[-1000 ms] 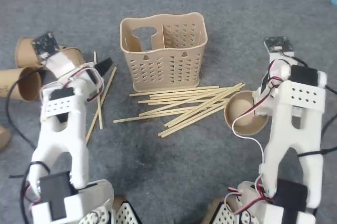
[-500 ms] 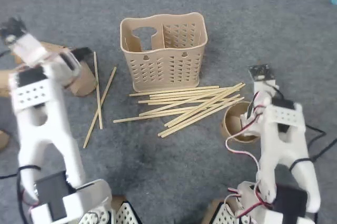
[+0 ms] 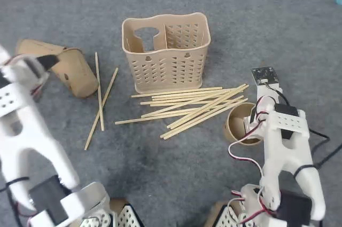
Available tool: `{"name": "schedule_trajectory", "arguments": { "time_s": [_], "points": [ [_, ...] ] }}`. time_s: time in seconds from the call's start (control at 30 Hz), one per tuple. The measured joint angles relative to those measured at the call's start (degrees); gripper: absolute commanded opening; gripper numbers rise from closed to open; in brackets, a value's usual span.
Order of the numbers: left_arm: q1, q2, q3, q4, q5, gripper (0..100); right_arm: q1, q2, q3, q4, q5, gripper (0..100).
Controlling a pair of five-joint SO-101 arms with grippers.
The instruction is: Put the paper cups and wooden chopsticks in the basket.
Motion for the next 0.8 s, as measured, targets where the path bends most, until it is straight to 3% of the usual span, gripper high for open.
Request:
{"name": "schedule_trajectory", "arguments": {
  "time_s": [0.2,0.4,0.53,0.67,0.8],
  "points": [
    [-3.2,1.3,-1.8,-0.1,-4.1,38,0.0,0.0,0.0,0.0,0.0,0.8],
    [-3.3,12.4,-12.4,3.1,-4.7,38,0.0,0.0,0.0,0.0,0.0,0.8],
    [-5.1,21.2,-22.6,6.1,-4.7,29,0.0,0.0,0.0,0.0,0.0,0.8],
    [-6.1,27.6,-28.5,6.4,-12.0,21,0.0,0.0,0.0,0.0,0.0,0.8],
    [-6.1,31.3,-29.2,6.5,-21.7,20,0.0,0.0,0.0,0.0,0.0,0.8]
  ]
}}
